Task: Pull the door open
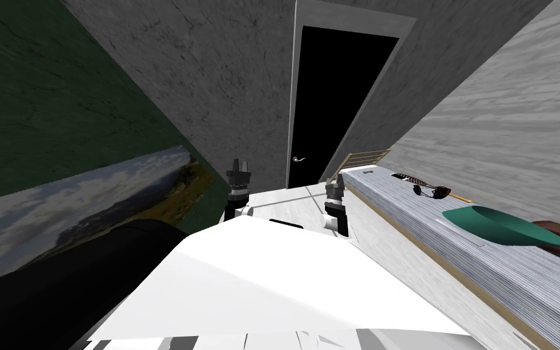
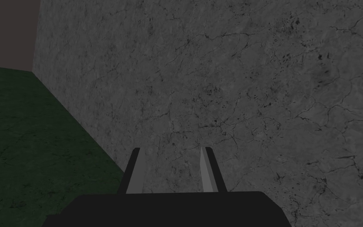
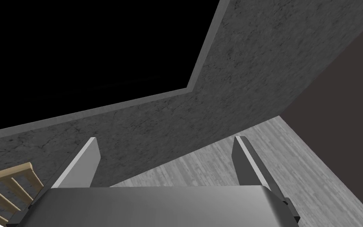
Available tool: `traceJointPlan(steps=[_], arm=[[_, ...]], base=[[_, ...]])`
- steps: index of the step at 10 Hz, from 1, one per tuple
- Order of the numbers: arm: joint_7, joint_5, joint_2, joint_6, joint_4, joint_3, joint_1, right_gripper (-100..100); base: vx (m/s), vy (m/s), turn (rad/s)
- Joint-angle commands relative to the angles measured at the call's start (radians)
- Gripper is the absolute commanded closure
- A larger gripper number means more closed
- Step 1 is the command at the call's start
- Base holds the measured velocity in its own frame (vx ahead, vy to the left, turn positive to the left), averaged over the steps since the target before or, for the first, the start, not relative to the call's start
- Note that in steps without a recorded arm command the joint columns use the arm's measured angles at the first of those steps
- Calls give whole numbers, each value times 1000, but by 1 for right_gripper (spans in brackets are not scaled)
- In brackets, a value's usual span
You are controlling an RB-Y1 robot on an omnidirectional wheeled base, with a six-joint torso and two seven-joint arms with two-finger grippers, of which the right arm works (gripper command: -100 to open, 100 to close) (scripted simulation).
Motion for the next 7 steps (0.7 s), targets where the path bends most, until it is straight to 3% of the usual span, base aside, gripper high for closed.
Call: traceJointPlan(steps=[1,3,7], arm=[[-2,-3,-9,-1,45,-5,-18,-100],[-4,-5,-15,-4,76,-8,-30,-100],[-10,-11,-37,-17,203,-22,-83,-100]], base=[[86,-24,138],[84,-21,99],[72,-27,147]])
